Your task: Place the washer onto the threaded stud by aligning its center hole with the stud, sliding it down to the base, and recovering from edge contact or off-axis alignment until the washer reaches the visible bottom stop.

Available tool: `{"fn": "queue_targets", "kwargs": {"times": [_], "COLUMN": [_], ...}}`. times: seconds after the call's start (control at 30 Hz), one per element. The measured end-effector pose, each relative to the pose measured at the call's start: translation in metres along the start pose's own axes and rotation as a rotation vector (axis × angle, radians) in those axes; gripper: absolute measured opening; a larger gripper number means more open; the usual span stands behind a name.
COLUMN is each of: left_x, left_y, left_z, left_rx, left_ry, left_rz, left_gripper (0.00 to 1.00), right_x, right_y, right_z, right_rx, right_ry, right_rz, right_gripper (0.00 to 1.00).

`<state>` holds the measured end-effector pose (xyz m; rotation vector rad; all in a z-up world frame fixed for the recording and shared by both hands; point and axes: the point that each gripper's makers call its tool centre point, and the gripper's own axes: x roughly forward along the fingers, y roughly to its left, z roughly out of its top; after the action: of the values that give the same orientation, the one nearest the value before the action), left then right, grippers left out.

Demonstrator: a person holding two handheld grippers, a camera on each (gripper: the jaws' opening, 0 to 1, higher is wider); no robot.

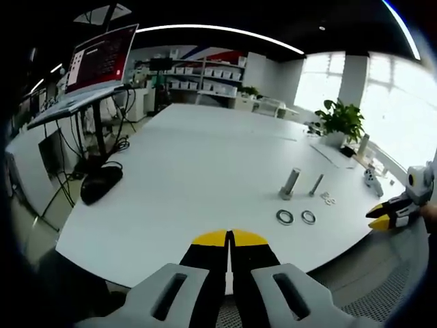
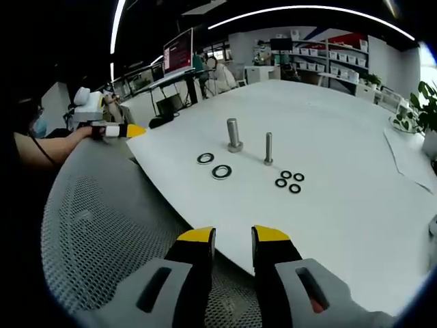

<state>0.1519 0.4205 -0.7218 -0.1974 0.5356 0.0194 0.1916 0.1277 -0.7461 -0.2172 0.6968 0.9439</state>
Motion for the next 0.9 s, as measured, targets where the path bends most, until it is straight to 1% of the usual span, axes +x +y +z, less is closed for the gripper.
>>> {"fn": "queue_targets", "kwargs": {"times": [0.2,0.4,0.47,0.53,0.57,0.7,0.73,0.77,0.8,0.83,0.9], "left_x": [0.0,0.0,0.0,0.0,0.001,0.001,0.001,0.001,0.002,0.002,0.006], "left_y": [0.001,0.001,0.002,0.008,0.007,0.007,0.005,-0.002,-0.015,-0.019,-0.023], "left_z": [0.001,-0.001,-0.001,-0.004,-0.005,-0.007,-0.009,-0.014,-0.024,-0.028,-0.019], "left_rx": [-0.001,0.004,0.002,-0.008,0.001,0.019,0.03,0.02,-0.031,-0.015,0.096], "left_ry": [-0.007,0.005,0.005,0.024,0.035,0.045,0.064,0.105,0.193,0.237,0.24], "left_rz": [0.0,0.002,0.01,0.05,0.049,0.051,0.04,0.003,-0.059,-0.082,-0.098], "left_gripper": [0.0,0.0,0.0,0.0,0.0,0.0,0.0,0.0,0.0,0.0,0.0], "right_x": [0.0,0.0,0.0,0.0,0.0,0.0,-0.001,-0.001,-0.001,-0.001,-0.001], "right_y": [-0.001,-0.001,-0.001,-0.001,-0.001,-0.002,-0.002,-0.002,-0.002,-0.002,-0.003], "right_z": [0.001,0.001,0.001,0.002,0.002,0.001,0.001,0.001,0.001,0.001,0.001], "right_rx": [0.002,0.004,0.003,0.005,0.005,0.005,0.005,0.005,0.006,0.007,0.01], "right_ry": [-0.006,-0.008,-0.009,-0.012,-0.014,-0.01,-0.009,-0.009,-0.009,-0.009,-0.007], "right_rz": [-0.004,-0.005,-0.005,-0.007,-0.007,-0.009,-0.01,-0.01,-0.01,-0.011,-0.012], "right_gripper": [0.24,0.24,0.24,0.24,0.24,0.24,0.24,0.24,0.24,0.24,0.24]}}
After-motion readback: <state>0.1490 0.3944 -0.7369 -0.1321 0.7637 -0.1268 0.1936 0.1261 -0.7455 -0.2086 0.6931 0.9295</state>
